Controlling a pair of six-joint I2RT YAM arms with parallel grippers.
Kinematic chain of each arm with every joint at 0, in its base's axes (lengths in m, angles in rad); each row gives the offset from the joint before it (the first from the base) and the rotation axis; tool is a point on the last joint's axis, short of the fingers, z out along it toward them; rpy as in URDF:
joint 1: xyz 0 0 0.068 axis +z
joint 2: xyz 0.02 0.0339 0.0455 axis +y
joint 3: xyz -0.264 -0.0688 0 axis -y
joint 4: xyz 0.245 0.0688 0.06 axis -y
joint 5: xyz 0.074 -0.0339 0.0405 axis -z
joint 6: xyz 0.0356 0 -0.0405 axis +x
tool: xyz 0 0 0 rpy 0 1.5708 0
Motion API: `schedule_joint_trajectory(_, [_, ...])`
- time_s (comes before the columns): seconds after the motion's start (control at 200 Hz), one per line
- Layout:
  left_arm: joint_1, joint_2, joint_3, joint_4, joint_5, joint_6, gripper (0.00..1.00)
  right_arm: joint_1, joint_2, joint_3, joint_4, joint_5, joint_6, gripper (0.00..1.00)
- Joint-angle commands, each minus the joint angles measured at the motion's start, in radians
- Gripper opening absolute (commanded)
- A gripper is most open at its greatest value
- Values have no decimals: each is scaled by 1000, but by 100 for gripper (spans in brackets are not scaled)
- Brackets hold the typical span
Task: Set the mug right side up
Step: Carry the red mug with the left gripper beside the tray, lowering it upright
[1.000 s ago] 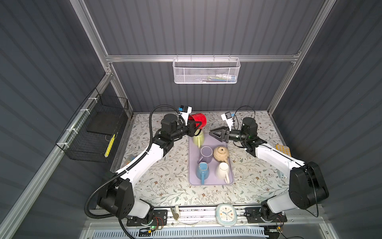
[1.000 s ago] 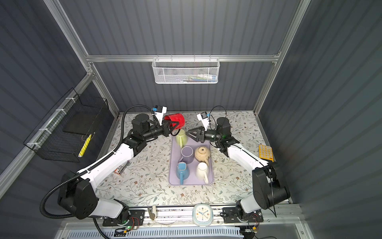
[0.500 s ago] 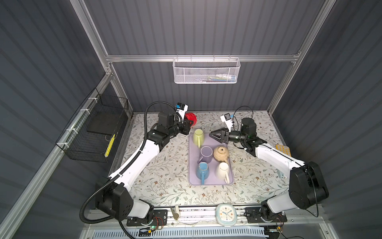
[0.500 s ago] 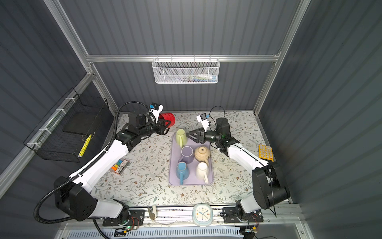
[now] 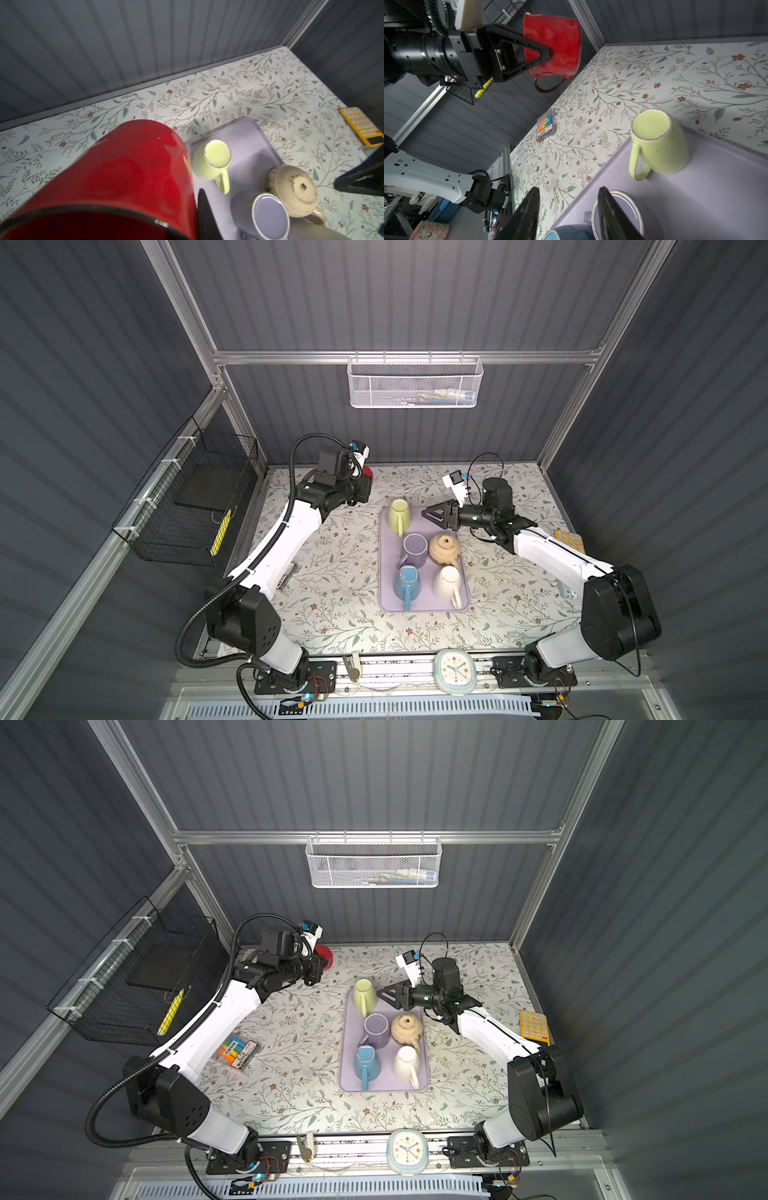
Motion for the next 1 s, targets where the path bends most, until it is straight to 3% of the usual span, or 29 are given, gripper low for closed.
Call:
schedule_joint_trajectory(0.0, [10, 28, 81, -59, -58, 76, 0, -1, -20, 29, -64, 59, -45, 48])
schedule_joint_trajectory(0.51, [85, 193, 239, -211, -103, 131, 0, -2, -77, 17, -236, 244, -153, 48])
schedule_joint_trajectory(0.996, [170, 377, 479, -397, -142, 149, 0, -1, -112, -27, -266, 273, -168, 49])
